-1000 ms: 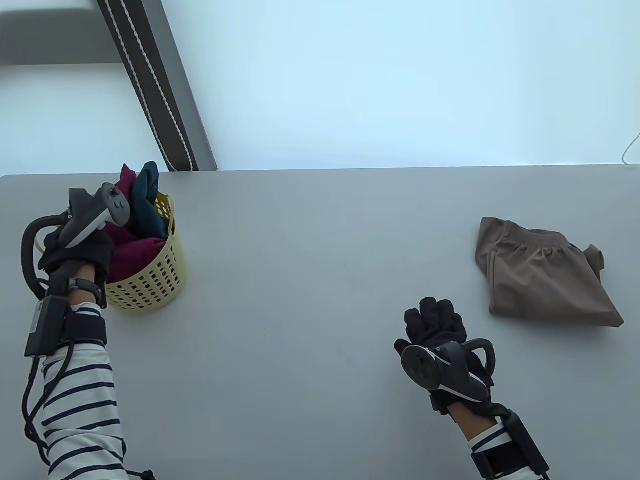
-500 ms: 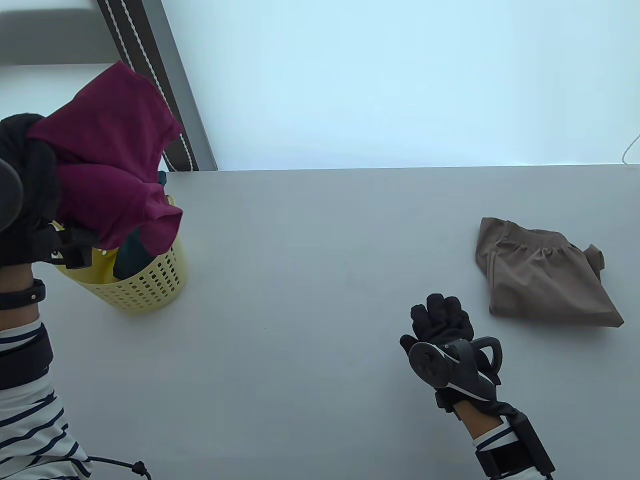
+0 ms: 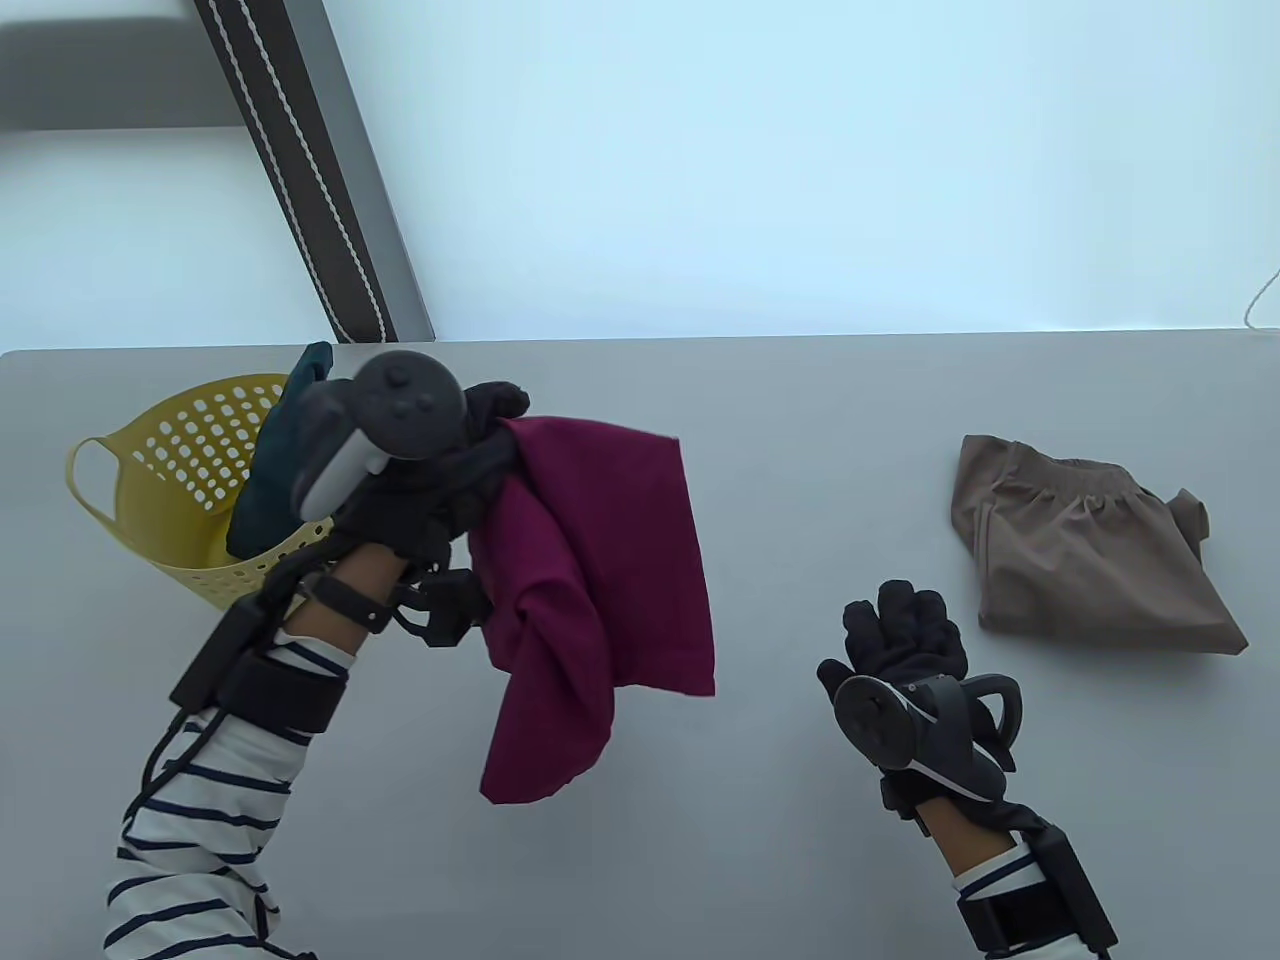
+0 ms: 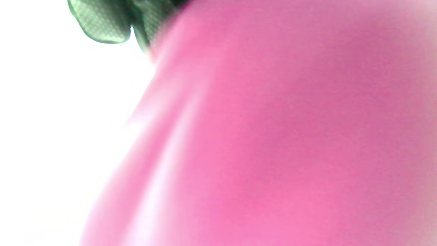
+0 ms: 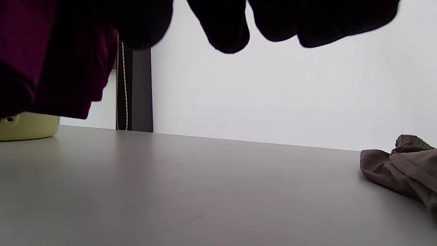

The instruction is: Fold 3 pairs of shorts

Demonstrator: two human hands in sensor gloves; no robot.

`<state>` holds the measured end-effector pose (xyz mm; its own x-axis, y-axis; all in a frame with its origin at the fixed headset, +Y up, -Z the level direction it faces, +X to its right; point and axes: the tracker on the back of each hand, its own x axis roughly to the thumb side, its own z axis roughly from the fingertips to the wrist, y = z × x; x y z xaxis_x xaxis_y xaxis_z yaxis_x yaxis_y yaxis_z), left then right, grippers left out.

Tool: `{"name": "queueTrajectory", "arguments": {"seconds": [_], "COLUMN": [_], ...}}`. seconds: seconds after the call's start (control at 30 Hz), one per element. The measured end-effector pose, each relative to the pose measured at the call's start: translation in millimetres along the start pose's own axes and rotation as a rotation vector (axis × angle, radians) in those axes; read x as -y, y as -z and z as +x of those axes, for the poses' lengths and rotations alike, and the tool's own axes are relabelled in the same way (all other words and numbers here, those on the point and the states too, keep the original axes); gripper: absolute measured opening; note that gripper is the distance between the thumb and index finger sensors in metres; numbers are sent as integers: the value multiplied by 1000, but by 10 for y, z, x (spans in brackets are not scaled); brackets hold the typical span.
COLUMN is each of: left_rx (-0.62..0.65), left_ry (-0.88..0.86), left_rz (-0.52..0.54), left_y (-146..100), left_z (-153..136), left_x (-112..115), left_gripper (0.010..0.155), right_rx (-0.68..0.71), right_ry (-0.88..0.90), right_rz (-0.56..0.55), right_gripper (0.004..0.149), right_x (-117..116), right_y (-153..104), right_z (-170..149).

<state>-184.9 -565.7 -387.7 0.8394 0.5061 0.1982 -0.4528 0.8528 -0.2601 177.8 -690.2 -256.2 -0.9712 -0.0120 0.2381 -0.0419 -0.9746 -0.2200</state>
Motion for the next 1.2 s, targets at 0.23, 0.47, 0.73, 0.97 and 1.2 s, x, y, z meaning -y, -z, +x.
{"name": "queueTrajectory", "arguments": {"seconds": [0.23,0.47,0.73,0.97,1.2], "left_rx": [507,773,852,905,442], "left_ry": [550,1323,1386,777,9], "left_rz": [101,-256,-41,42,255], "left_y": [-148,-491,-468,-832,-273], "left_z": [71,100,-16,590,519], "left_x": [703,1754,2469,2109,829], "left_gripper": [115,122,57,42,43], "right_rx": [-2,-1,10,0,-35], "right_ry": [3,11,-8,-2,14], "right_rz": [6,38,57,43,22], "right_gripper": [65,65,65,65,64], "right_x": [-11,-56,-77,-44,-13], "right_y": [4,11,7,11,15], "right_z": [-8,-4,26,-5,-83]}}
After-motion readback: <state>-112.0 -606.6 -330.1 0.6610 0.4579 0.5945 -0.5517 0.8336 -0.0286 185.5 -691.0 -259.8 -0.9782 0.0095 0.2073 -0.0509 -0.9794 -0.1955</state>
